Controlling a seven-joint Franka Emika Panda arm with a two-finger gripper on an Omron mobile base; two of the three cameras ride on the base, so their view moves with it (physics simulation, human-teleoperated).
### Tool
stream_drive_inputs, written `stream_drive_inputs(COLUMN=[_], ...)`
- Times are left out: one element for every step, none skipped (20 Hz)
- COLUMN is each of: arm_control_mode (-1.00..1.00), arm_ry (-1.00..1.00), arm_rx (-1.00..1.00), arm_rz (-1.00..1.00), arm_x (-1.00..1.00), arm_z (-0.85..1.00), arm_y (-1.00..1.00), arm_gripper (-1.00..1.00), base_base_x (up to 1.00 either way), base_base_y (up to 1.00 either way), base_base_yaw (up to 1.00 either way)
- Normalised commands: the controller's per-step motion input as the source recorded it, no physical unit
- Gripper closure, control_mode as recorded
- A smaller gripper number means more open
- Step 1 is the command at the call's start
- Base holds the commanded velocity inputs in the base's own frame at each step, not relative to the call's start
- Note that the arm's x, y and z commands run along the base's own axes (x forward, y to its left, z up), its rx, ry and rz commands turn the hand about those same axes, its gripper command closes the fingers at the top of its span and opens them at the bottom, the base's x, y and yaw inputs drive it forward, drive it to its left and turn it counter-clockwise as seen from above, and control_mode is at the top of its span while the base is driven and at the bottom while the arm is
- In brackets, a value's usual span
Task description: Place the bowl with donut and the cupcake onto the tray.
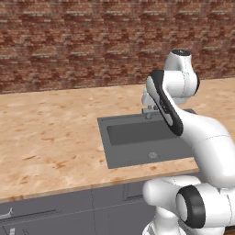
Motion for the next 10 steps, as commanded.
stream_drive_inputs(arm_control_mode=[-1.0,-1.0,-1.0,-1.0,-1.0,-1.0,-1.0,-1.0,-1.0,-1.0], arm_ry=[0.0,0.0,0.0,0.0,-0.02,-0.06,-0.07,-0.1,-0.1,-0.11], arm_rx=[0.0,0.0,0.0,0.0,0.0,0.0,0.0,0.0,0.0,0.0], arm_rz=[0.0,0.0,0.0,0.0,0.0,0.01,0.0,0.01,0.01,0.01], arm_x=[0.0,-0.1,-0.2,-0.36,-0.46,-0.59,-0.67,-0.8,-0.88,-0.93], arm_z=[-0.01,-0.06,-0.11,-0.11,-0.06,0.0,0.0,0.0,0.0,0.0], arm_y=[0.0,0.0,0.0,-0.07,-0.11,-0.09,-0.11,-0.12,-0.16,-0.16], arm_gripper=[-1.0,-1.0,-1.0,-1.0,-1.0,-1.0,-1.0,-1.0,-1.0,-1.0], base_base_x=[0.0,0.0,0.0,0.0,0.0,0.0,0.0,0.0,0.0,0.0], base_base_y=[0.0,0.0,0.0,0.0,0.0,0.0,0.0,0.0,0.0,0.0], base_base_yaw=[0.0,0.0,0.0,0.0,0.0,0.0,0.0,0.0,0.0,0.0])
